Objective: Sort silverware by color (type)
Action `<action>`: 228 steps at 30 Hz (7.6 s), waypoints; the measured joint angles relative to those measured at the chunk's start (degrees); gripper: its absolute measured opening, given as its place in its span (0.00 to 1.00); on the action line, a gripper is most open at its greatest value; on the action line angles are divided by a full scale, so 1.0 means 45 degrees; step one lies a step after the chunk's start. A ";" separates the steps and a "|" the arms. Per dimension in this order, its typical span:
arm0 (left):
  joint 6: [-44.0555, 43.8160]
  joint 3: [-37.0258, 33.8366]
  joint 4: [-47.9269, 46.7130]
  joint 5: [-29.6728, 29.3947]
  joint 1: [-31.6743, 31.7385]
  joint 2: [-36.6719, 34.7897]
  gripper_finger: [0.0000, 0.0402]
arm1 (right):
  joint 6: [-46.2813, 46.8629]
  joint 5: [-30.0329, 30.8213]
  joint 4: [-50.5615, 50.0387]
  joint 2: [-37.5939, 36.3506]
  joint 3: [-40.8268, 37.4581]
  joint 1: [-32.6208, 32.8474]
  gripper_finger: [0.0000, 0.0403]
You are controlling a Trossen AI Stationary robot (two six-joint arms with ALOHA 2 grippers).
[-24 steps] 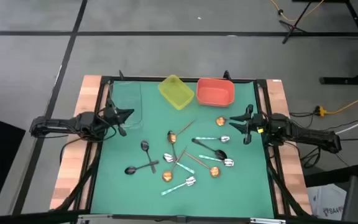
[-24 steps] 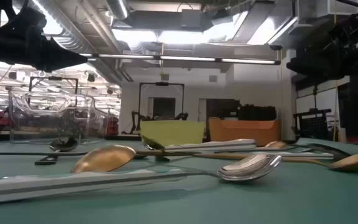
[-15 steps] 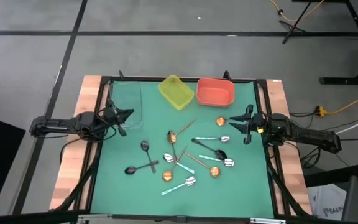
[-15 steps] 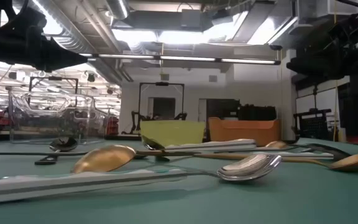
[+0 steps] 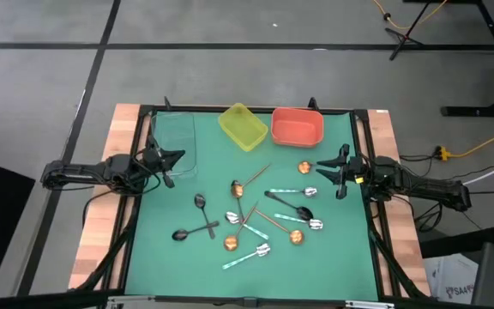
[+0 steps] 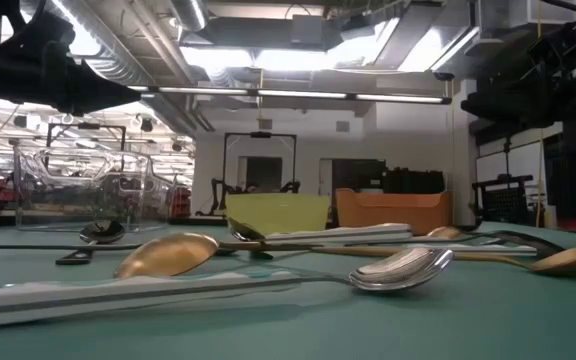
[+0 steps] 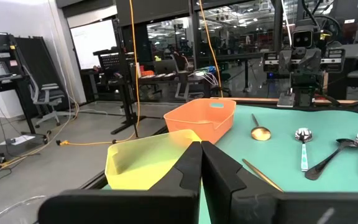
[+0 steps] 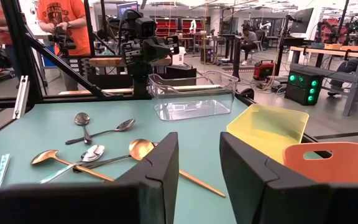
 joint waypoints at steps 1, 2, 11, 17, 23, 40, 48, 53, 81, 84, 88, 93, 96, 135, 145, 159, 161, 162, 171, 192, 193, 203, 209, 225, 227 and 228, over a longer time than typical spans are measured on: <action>-0.0003 0.0001 0.0000 -0.0003 0.0000 0.0001 0.01 | 0.0004 0.0000 0.0001 0.0002 0.0001 -0.0004 0.27; -0.0005 0.0001 0.0000 0.0001 0.0000 -0.0001 0.01 | -0.0001 0.0000 0.0005 0.0000 0.0001 0.0001 0.27; -0.0005 -0.0002 0.0000 -0.0003 0.0000 0.0002 0.01 | -0.0001 0.0000 0.0004 0.0004 -0.0003 0.0001 0.27; -0.0003 -0.0003 0.0000 -0.0003 0.0000 0.0003 0.01 | -0.0001 0.0000 0.0000 0.0003 0.0002 -0.0003 0.27; -0.0005 0.0000 0.0000 0.0002 0.0000 0.0001 0.01 | 0.0001 0.0000 0.0005 0.0002 -0.0003 0.0001 0.27; -0.2084 0.0000 -0.0005 0.0400 -0.0003 0.0001 0.01 | 0.0025 0.0370 0.0446 -0.0001 -0.0012 0.0001 0.27; -0.2103 0.0001 -0.0005 0.0395 0.0000 -0.0001 0.01 | 0.1194 0.0525 0.0544 -0.0001 -0.0012 -0.0002 0.27; -0.2103 -0.0002 -0.0005 0.0396 0.0000 -0.0001 0.01 | 0.1422 0.0466 0.0549 -0.0001 -0.0012 0.0001 0.32; -0.2101 -0.0003 -0.0005 0.0386 0.0000 -0.0002 0.01 | 0.2802 0.3490 -0.5813 0.3776 0.5275 -0.0002 0.64; -0.2099 -0.0003 -0.0005 0.0382 0.0000 0.0003 0.01 | 0.3096 0.4116 -0.7172 0.5106 0.6216 -0.0004 0.64; -0.2098 -0.0002 -0.0005 0.0382 0.0000 0.0002 0.01 | 0.3110 0.3993 -0.8348 0.6805 0.7140 -0.0008 0.64; -0.2098 -0.0003 -0.0005 0.0381 0.0000 -0.0002 0.01 | 0.2971 0.3966 -0.8916 0.8795 0.7647 -0.0016 0.64; -0.2098 -0.0003 -0.0005 0.0381 0.0000 0.0001 0.01 | 0.2957 0.3820 -0.8954 0.9772 0.7656 -0.0268 0.64; -0.2098 -0.0003 -0.0005 0.0381 0.0000 -0.0002 0.01 | -0.1645 0.1312 -0.6810 1.7912 0.7696 -0.3190 0.54; -0.2098 -0.0003 -0.0002 0.0379 0.0000 0.0003 0.01 | -0.1711 0.0980 -0.6819 1.7931 0.7686 -0.3170 0.37; -0.2098 -0.0003 -0.0005 0.0381 0.0000 -0.0002 0.01 | -0.1707 0.0903 -0.6853 1.7936 0.7672 -0.3146 0.04; -0.2098 -0.0003 -0.0002 0.0381 0.0000 -0.0001 0.01 | -0.1714 0.0908 -0.6863 1.7936 0.7663 -0.3151 0.01; -0.2098 -0.0003 -0.0005 0.0378 0.0000 -0.0002 0.01 | -0.1711 0.0910 -0.6868 1.7936 0.7667 -0.3151 0.01; -0.2099 -0.0003 -0.0003 0.0378 0.0000 0.0001 0.01 | -0.1711 0.0966 -0.7205 1.7575 0.7760 -0.3156 0.01; -0.2100 -0.0003 -0.0003 0.0381 0.0000 0.0002 0.01 | -0.4299 0.2436 -0.8378 1.7459 1.3197 -0.3178 0.00; -0.2098 -0.0001 -0.0003 0.0381 0.0000 0.0002 0.01 | -0.4638 0.2660 -0.8029 1.7449 1.3247 -0.3208 0.00; -0.2098 -0.0003 -0.0002 0.0381 0.0000 0.0003 0.01 | -0.5670 0.2681 -0.5998 1.8287 1.3262 -0.4662 0.00; -0.2098 -0.0003 -0.0005 0.0381 0.0000 0.0001 0.01 | -0.5670 0.2683 -0.5999 1.9562 1.3262 -0.5754 0.00; -0.2098 -0.0001 -0.0005 0.0381 0.0000 0.0003 0.01 | -0.5674 0.2673 -0.5293 2.2272 1.3262 -0.6167 0.04; -0.2098 -0.0003 -0.0004 0.0381 0.0000 0.0003 0.01 | -0.5670 0.2662 -0.5112 2.2374 1.3286 -0.6167 0.04; -0.2101 -0.0001 -0.0002 0.0381 0.0000 -0.0001 0.01 | -0.5672 0.2663 -0.5048 2.2408 1.3288 -0.6162 0.04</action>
